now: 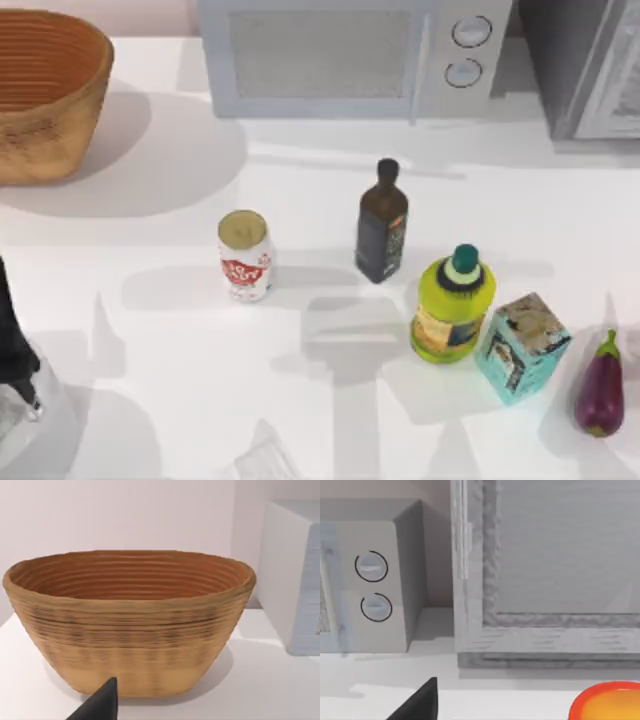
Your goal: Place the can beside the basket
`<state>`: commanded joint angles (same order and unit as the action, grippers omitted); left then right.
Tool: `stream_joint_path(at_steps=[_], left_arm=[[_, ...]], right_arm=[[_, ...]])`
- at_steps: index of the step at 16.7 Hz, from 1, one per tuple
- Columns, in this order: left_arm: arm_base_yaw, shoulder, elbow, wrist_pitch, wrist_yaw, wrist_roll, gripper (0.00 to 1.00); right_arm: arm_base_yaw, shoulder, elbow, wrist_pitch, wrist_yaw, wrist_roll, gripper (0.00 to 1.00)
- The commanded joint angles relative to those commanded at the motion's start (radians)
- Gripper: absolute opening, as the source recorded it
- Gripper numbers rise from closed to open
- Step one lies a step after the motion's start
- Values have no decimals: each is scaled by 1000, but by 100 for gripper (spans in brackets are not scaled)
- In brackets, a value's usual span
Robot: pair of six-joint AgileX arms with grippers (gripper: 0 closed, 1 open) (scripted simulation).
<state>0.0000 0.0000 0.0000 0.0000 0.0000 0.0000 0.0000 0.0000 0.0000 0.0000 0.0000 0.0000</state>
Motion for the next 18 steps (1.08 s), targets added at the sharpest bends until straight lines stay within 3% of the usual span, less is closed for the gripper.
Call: stream_joint_path(at_steps=[4,8,18], left_arm=[[3,31,30,-26,1,21,100],[22,220,205,-168,1,134,100],[106,1180,991,-753,2,603,100]], right_arm=[[0,0,0,0,0,0,100],[0,0,0,0,0,0,100],[0,0,0,0,0,0,100]])
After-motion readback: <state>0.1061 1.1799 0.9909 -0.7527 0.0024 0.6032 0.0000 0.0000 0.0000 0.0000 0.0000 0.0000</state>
